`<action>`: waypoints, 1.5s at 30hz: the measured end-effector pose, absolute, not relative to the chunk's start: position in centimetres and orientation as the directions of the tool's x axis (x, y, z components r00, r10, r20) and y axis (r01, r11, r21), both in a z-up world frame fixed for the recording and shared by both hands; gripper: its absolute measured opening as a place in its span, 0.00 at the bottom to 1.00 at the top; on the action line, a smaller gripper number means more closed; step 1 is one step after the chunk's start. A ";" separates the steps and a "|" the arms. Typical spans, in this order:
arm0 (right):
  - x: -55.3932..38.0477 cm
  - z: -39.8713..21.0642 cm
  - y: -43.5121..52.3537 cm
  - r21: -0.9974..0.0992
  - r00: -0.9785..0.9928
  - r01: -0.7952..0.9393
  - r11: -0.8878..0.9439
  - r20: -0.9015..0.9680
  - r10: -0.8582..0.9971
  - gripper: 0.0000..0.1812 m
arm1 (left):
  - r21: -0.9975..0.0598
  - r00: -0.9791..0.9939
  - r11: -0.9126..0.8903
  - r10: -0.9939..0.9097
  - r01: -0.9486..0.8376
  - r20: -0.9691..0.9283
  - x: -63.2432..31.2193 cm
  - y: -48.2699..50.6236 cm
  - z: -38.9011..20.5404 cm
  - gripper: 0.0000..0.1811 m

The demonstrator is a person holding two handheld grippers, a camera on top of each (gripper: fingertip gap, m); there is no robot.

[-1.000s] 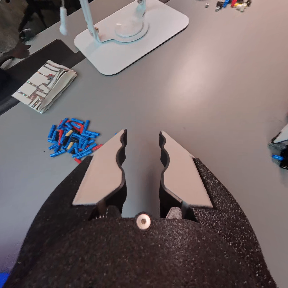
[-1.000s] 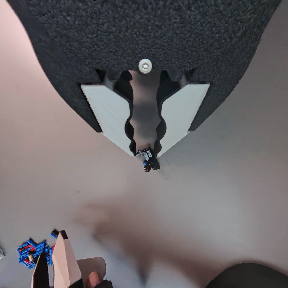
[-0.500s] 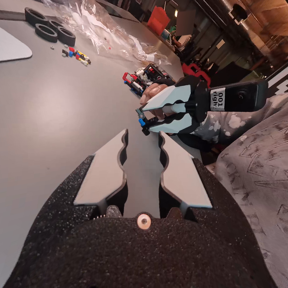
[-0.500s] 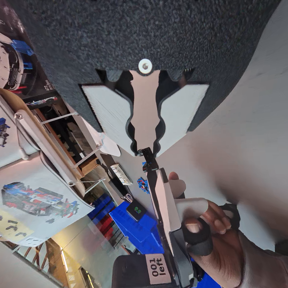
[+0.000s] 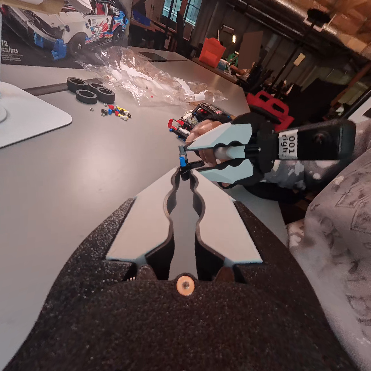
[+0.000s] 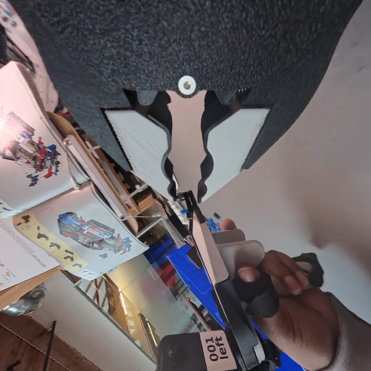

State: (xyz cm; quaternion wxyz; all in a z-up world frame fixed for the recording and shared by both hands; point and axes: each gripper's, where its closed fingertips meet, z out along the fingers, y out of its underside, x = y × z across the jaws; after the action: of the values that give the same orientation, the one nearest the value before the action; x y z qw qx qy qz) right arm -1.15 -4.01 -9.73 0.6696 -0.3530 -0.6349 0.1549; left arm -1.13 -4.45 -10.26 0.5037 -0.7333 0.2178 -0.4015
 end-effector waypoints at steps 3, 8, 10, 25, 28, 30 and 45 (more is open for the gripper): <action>-0.9 -10.7 -4.7 -0.843 0.017 0.190 0.504 0.516 0.857 0.18 | -0.956 0.626 -0.278 -0.763 -0.095 0.160 -1.6 -4.8 -10.8 0.04; 0.5 -11.4 -5.6 -0.954 -0.188 0.200 0.221 0.184 0.965 0.10 | -0.925 0.536 -0.156 -0.842 -0.347 -0.059 -0.5 -6.7 -12.3 0.04; 0.8 -12.5 -6.3 -0.946 -0.254 0.246 0.209 0.145 0.956 0.10 | -0.918 0.487 -0.153 -0.872 -0.366 -0.049 0.3 -7.5 -12.7 0.04; 1.2 -14.5 -8.8 -0.924 -0.378 0.326 0.201 0.067 0.924 0.04 | -0.885 0.390 -0.196 -0.921 -0.421 0.018 1.0 -9.3 -14.3 0.04; 0.8 -11.5 -7.8 -0.978 -0.324 0.207 0.039 -0.031 0.945 0.04 | -0.935 0.451 -0.230 -0.888 -0.271 0.087 0.5 -8.0 -12.4 0.13; 0.7 -8.9 -7.3 -0.987 -0.317 0.102 -0.124 -0.150 0.937 0.04 | -0.953 0.461 -0.265 -0.871 -0.149 0.170 0.4 -7.5 -11.0 0.15; 0.4 -8.8 -7.3 -0.972 -0.329 0.090 -0.219 -0.237 0.914 0.04 | -0.931 0.406 -0.364 -0.847 0.028 0.343 1.2 -7.3 -9.3 0.03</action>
State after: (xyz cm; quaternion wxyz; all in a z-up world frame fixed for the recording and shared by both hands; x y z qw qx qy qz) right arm 0.42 -7.30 -8.84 0.3322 -0.4743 -0.5292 0.6202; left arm 1.20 -7.34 -9.26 0.4790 -0.6881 0.2976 -0.4566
